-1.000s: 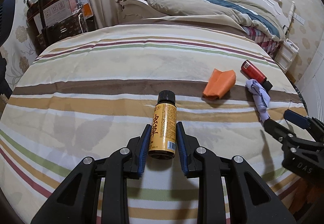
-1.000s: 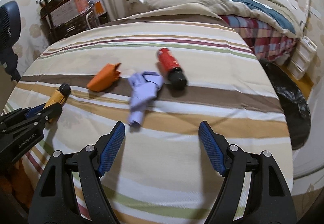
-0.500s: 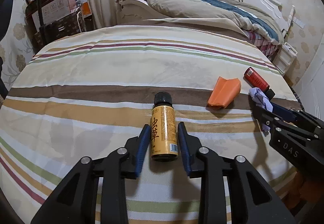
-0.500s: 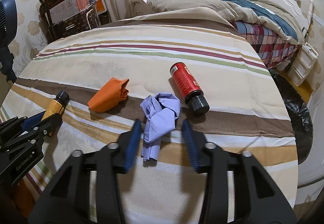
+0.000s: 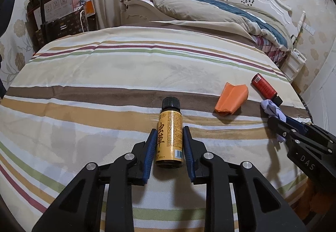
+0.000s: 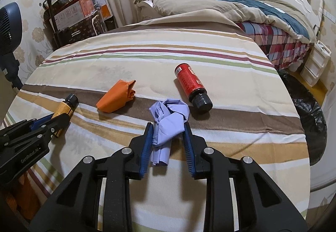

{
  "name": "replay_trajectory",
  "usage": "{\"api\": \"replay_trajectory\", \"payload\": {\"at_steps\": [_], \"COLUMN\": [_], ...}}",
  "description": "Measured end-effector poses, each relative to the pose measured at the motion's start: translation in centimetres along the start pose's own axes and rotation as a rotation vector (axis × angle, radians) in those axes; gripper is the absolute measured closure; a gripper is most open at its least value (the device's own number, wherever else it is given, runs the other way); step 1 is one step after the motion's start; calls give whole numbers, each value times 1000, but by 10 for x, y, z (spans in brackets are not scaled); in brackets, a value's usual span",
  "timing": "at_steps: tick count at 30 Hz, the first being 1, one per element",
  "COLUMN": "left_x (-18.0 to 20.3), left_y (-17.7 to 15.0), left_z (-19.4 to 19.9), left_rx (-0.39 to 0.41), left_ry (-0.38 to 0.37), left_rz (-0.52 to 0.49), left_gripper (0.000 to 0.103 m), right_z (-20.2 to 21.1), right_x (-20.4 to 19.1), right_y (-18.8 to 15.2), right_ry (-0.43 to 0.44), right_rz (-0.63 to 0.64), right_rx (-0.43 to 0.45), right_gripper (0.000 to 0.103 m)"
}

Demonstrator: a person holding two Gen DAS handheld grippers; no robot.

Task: Collect trash
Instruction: 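Grasp the lavender cloth with the right tool and lift it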

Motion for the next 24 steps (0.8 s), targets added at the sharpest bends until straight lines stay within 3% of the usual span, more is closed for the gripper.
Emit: {"api": "replay_trajectory", "payload": {"at_steps": [11, 24], "left_x": [13, 62], "left_y": [-3, 2], "left_z": [14, 28], "left_rx": [23, 69], "left_ry": [15, -47], "left_rz": [-13, -89], "left_gripper": [76, 76], "right_z": [16, 35], "right_x": [12, 45], "right_y": [-5, -10], "right_ry": [-9, -53], "right_rz": [-16, -62], "right_rx": [30, 56], "right_gripper": [75, 75]}}
Point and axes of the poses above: each gripper's, at about its wrist camera, not at the fingertips, and z roughly against the way its jaws point, x to its right, y to its top, the point moved 8 cm from there along -z, roughly the way its jaws point, and after that the axes turned 7 degrees about x, right-handed, at the moved point
